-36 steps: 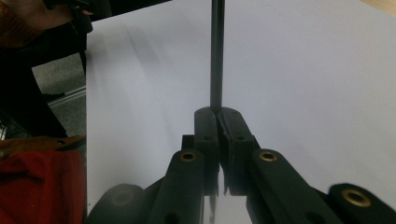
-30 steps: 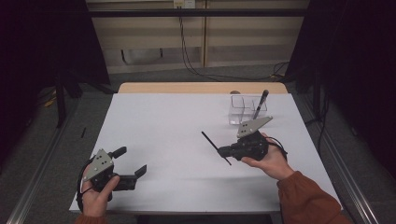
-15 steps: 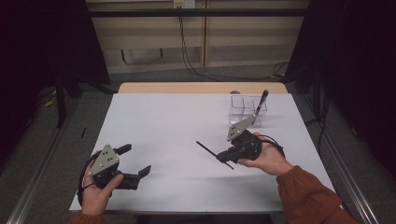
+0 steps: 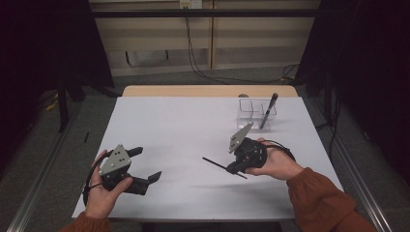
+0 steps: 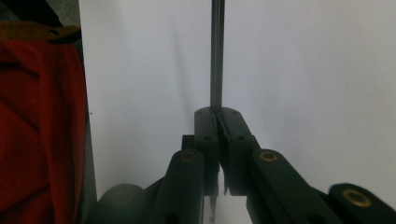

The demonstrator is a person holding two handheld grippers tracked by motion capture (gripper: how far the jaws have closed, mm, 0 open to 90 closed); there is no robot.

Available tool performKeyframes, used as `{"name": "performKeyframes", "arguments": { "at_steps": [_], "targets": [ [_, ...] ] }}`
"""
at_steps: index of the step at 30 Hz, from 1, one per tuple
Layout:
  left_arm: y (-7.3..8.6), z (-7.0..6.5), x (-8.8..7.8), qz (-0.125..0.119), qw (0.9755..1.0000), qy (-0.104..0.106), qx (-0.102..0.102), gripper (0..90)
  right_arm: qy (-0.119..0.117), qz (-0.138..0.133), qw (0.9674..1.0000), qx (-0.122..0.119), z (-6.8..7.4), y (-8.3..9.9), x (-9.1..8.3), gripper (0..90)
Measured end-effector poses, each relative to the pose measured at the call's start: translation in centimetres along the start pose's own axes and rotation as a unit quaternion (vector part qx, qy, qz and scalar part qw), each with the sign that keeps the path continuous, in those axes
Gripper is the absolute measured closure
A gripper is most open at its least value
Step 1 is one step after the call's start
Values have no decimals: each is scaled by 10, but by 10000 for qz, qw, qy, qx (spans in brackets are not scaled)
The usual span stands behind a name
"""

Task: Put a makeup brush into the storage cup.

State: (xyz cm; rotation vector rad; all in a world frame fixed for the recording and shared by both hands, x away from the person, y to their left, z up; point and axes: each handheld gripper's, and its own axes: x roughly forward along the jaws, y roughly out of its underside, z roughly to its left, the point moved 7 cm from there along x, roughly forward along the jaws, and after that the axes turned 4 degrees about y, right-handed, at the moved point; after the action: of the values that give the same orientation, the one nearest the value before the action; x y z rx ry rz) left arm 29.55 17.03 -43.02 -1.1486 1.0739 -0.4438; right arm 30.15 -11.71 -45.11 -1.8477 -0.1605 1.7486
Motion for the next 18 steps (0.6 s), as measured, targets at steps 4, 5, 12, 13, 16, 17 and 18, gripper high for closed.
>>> {"name": "performKeyframes", "arguments": {
  "at_steps": [4, 5, 12, 13, 16, 17, 18],
  "targets": [
    [1, -5, 4, 233, 9996, 115, 96, 29, -17, 158, 9998, -109, 3, 0, 1, 867],
    [2, -7, 6, 308, 9992, 201, 141, 29, -19, 193, 9997, -139, 4, -1, 2, 867],
    [1, -14, 16, 580, 9971, 457, 209, 34, -99, 489, 9984, -253, 7, 0, 7, 866],
    [0, -15, 18, 592, 9969, 480, 212, 34, -87, 507, 9984, -234, 7, 0, 7, 866],
    [-6, -19, 22, 649, 9956, 641, 202, 34, -136, 561, 9981, -230, 7, 0, 9, 866],
    [-9, -20, 24, 669, 9952, 685, 215, 35, -161, 558, 9980, -229, 7, 0, 10, 866],
    [-10, -21, 25, 678, 9948, 723, 215, 35, -173, 564, 9980, -245, 6, 0, 10, 866]
  ]
}}
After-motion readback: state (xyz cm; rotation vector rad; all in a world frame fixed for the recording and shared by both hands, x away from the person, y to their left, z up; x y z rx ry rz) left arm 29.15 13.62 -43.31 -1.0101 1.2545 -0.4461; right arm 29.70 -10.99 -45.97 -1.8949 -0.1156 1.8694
